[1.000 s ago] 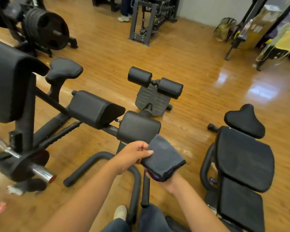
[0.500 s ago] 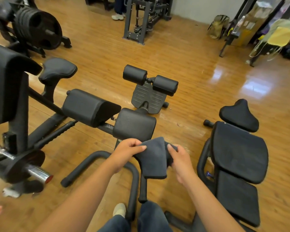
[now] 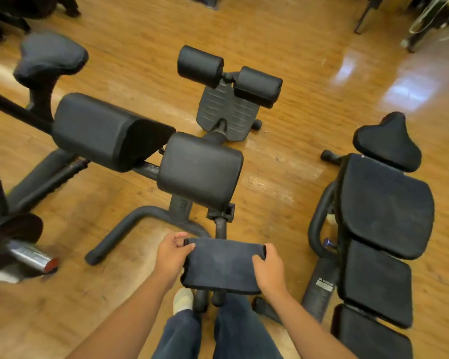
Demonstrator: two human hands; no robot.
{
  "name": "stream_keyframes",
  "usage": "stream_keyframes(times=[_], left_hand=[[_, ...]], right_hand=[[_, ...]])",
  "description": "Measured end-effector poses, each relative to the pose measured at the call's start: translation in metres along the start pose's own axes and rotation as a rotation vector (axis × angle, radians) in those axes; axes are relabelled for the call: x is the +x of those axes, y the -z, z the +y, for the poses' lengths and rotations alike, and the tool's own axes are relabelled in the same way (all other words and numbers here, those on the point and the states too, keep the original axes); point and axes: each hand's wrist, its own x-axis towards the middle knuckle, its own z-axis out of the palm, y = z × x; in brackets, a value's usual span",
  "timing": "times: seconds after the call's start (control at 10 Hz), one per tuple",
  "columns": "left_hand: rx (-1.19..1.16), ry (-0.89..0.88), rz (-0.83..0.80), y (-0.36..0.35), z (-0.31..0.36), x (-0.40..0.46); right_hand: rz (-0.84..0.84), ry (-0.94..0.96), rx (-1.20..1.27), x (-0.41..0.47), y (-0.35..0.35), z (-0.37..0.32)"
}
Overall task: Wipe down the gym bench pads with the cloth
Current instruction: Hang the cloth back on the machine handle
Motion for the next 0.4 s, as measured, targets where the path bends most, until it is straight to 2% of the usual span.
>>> stream_keyframes(times=[0.1,0.2,0.4], left_hand=[[-0.03,0.078,0.022,-0.005,-0.029,0.027],[-0.024,0.076,0.085,-0.011,-0.045,0.044],[0.107,0.047,0.075,-0.02,-0.054,0.062]], right_hand=[[-0.024,-0.107,0.015,0.025,-0.027,0.025],[-0.01,-0.156,0.022,0.043,-0.047,0.045],[-0.04,-0.127,0.056,0.057,-0.063,0.058]])
